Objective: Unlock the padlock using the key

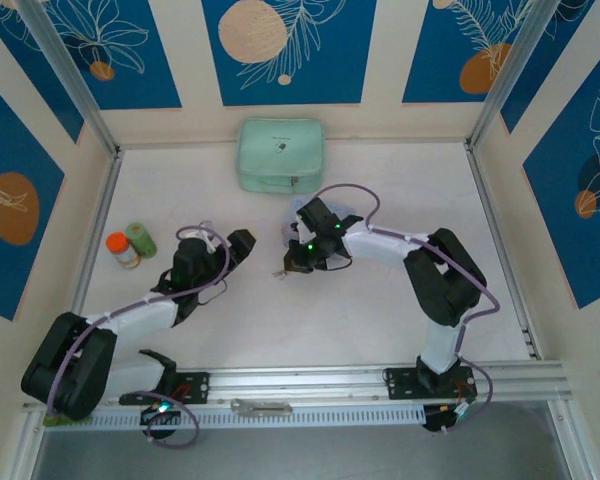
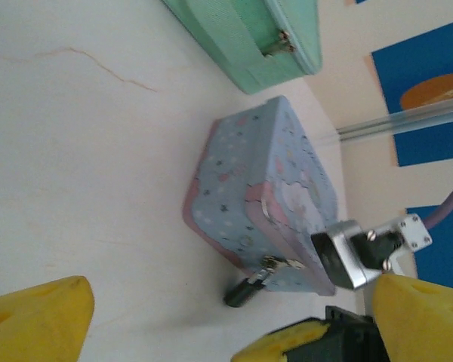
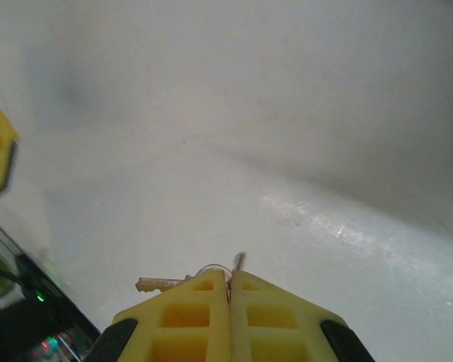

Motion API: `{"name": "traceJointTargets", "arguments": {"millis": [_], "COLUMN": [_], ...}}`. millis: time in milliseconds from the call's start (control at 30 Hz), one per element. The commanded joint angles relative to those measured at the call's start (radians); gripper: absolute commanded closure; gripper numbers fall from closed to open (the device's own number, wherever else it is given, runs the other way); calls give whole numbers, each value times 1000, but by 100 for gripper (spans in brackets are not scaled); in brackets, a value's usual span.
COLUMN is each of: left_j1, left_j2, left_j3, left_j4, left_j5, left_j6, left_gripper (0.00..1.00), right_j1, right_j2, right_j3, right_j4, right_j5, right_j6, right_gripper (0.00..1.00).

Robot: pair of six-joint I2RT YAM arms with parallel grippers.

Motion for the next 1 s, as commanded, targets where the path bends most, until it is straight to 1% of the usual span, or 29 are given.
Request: {"name": "traceJointTargets", "arguments": {"millis": [0, 133, 333, 400, 467, 700, 800, 867, 967], "left_j1": [-49, -95, -115, -123, -135, -160, -163, -163, -164], "left_j2": [34, 105, 211, 234, 245, 243, 240, 237, 234], "left_j3": [-27, -18, -8, -2, 10, 12, 17, 22, 25], "left_j4": [169, 293, 462, 496, 504, 452, 449, 444, 441], "left_j5": [-20, -19, 6, 15, 25, -1, -2, 0, -2], "left_j6": [-32, -82, -164, -180, -185, -194, -194, -191, -184], "left_gripper": [11, 22, 26, 29, 31, 32, 37, 45, 54], "right_j1": [12, 36, 83, 97, 104, 107, 108, 110, 114], "right_j2": [-73, -126, -181, -192, -201, -238, -232, -227, -228], "right_j3": [-36, -111, -171, -180, -190, -256, -258, -257, -260], "right_j4": [85, 225, 345, 374, 399, 509, 516, 520, 526], "right_j5": [79, 164, 312, 342, 367, 405, 404, 405, 410], "right_j6": [125, 126, 20, -13, -30, -30, -28, -26, -27], "right_gripper": [100, 100, 100, 100, 100, 100, 100, 100, 100]}}
